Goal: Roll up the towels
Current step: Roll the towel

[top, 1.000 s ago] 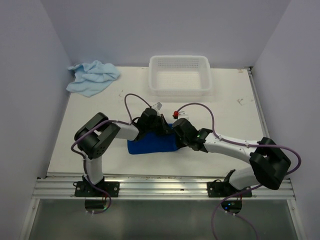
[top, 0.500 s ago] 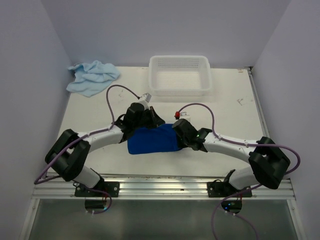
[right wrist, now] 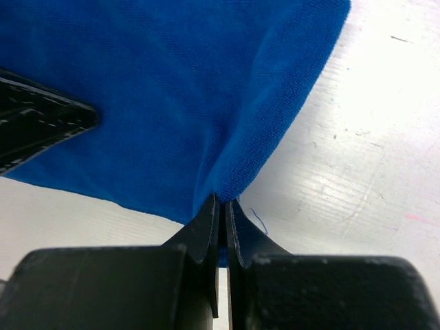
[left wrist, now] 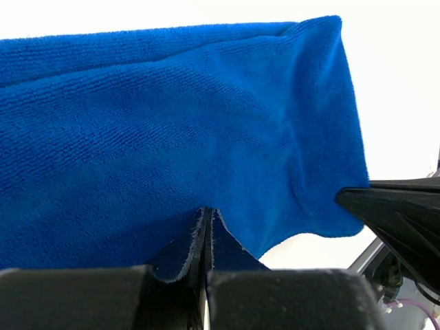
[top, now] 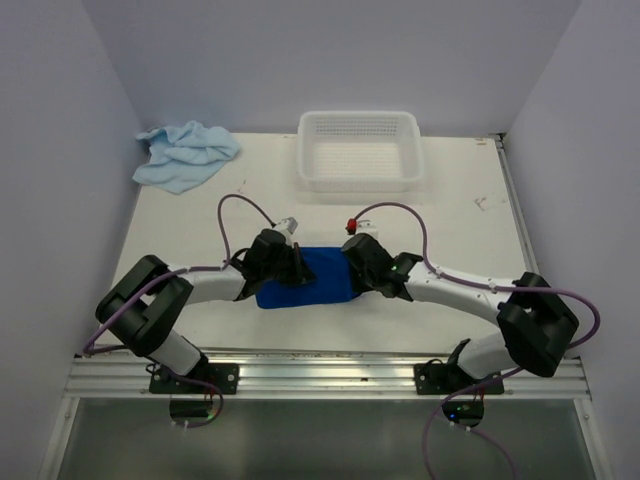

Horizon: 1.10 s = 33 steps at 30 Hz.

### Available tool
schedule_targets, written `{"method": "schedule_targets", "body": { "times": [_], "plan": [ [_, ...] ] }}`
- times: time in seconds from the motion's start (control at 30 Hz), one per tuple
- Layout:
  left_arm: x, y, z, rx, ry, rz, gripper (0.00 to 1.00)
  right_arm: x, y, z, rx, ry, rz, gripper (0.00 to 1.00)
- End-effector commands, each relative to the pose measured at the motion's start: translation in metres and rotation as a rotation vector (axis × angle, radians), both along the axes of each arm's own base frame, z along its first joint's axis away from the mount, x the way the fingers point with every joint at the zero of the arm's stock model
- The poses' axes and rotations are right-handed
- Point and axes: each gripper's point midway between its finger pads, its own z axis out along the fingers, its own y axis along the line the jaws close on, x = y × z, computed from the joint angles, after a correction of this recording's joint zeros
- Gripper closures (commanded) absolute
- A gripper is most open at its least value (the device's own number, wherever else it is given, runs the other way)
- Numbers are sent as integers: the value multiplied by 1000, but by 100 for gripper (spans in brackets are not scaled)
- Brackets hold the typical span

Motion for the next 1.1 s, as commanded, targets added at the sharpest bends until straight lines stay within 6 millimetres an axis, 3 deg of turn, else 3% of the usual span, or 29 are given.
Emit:
{"method": "schedule_targets", "body": {
  "times": [0.0,0.5,1.07],
  "plan": [
    [12,-9,10,-25,-61,-29,100,10,23,19,58,-36,34,100],
    [9,-8,5,-23,-52,-34,100,-2,55,6,54,3,148,100],
    [9,-9,6,-27,-52,-36,100,-7,65,-13,44,40,177,100]
  ]
}}
